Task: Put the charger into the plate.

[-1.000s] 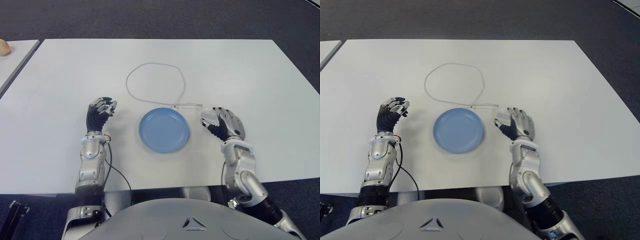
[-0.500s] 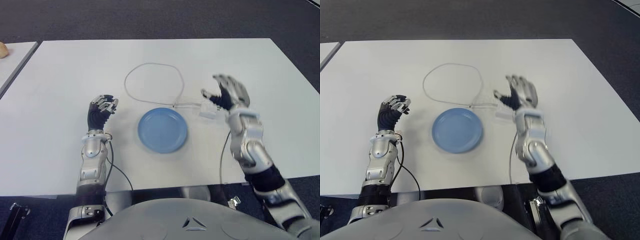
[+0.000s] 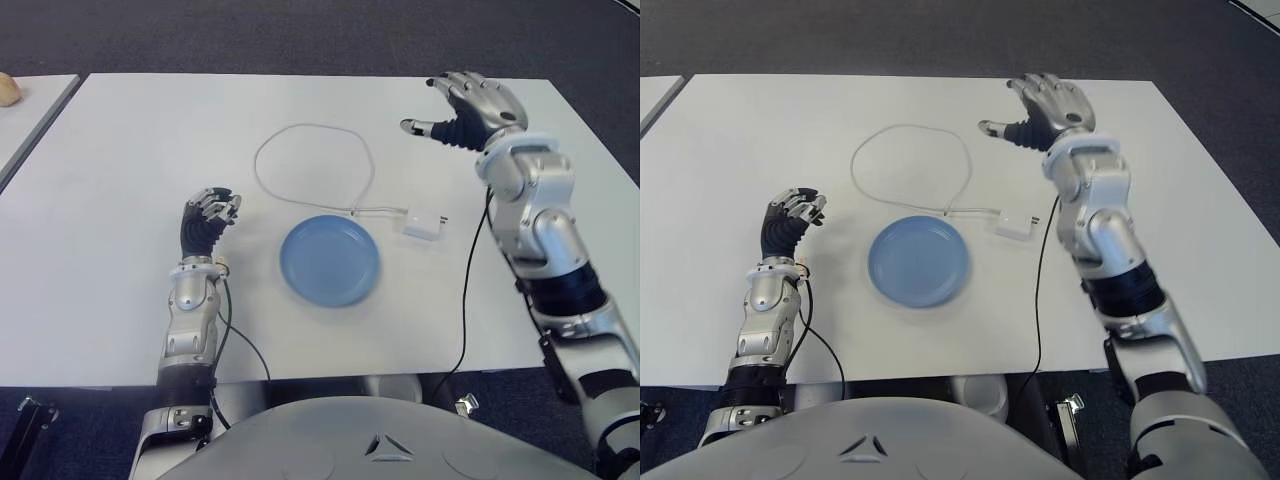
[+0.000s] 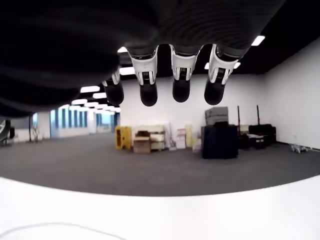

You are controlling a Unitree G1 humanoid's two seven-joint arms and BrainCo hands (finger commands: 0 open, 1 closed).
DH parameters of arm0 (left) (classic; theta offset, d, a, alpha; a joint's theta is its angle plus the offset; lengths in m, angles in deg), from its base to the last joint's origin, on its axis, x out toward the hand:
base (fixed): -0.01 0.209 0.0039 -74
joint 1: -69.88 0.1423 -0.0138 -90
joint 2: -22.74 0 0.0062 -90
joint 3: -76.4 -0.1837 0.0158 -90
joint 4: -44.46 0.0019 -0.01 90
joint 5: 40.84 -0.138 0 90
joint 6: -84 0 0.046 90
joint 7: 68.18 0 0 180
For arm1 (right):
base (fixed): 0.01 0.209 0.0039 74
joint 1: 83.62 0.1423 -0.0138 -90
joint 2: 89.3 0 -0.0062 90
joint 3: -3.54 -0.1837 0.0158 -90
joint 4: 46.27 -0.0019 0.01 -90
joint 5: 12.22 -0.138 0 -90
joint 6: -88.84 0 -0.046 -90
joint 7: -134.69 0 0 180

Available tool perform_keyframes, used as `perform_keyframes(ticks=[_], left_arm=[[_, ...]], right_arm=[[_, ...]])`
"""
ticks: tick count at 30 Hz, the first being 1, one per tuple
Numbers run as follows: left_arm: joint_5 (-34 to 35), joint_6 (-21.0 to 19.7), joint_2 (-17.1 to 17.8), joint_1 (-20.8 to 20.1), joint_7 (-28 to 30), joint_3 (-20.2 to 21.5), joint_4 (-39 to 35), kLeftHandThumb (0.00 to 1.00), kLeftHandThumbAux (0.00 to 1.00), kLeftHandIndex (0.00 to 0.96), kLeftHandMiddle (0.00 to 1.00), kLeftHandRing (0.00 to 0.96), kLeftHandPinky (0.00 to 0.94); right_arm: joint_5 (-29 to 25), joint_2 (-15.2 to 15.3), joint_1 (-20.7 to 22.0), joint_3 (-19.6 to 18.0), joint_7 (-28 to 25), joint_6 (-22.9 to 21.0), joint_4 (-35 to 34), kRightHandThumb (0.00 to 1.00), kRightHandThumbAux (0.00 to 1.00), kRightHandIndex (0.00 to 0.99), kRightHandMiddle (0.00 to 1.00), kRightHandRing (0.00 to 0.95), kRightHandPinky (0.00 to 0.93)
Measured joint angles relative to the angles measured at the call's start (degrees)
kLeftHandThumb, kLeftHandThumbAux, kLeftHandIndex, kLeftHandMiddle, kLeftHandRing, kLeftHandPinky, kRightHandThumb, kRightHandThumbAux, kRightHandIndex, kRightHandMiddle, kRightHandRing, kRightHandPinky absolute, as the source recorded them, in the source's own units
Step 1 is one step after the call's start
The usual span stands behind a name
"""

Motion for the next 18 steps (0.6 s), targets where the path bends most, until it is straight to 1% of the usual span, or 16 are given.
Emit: perform_keyframes(ticks=[2, 6, 11, 18], left_arm=[[0.18, 0.01, -0.02, -0.01, 0.03, -0.09, 0.07, 0.836, 0.676, 0.414, 0.489, 0.598, 0.584], [0.47, 0.11, -0.15, -0.14, 0.27, -0.17, 0.16, 0.836, 0.676, 0.418, 0.486, 0.593, 0.58], [0.82, 0.1, -0.21, -0.14, 0.3, -0.06, 0.13, 0.836, 0.675, 0.421, 0.484, 0.589, 0.582], [0.81, -0.11, -0.17, 0.09, 0.3, -0.06, -0.28, 0.836, 0.675, 0.415, 0.493, 0.603, 0.595]], right_arm=[[0.0, 1.04, 0.73, 0.35, -1.33, 1.7, 0.77, 0.573, 0.134, 0.0, 0.0, 0.0, 0.0], [-1.25, 2.94, 0.42, 0.75, -0.86, 6.95, 3.95, 0.556, 0.127, 0.0, 0.0, 0.0, 0.0], [-5.85, 5.06, -3.45, -0.37, 4.32, 14.87, 9.39, 0.54, 0.121, 0.0, 0.0, 0.0, 0.0], [-11.07, 7.47, -8.93, -1.88, 11.14, 25.18, 15.16, 0.495, 0.118, 0.0, 0.0, 0.0, 0.0]])
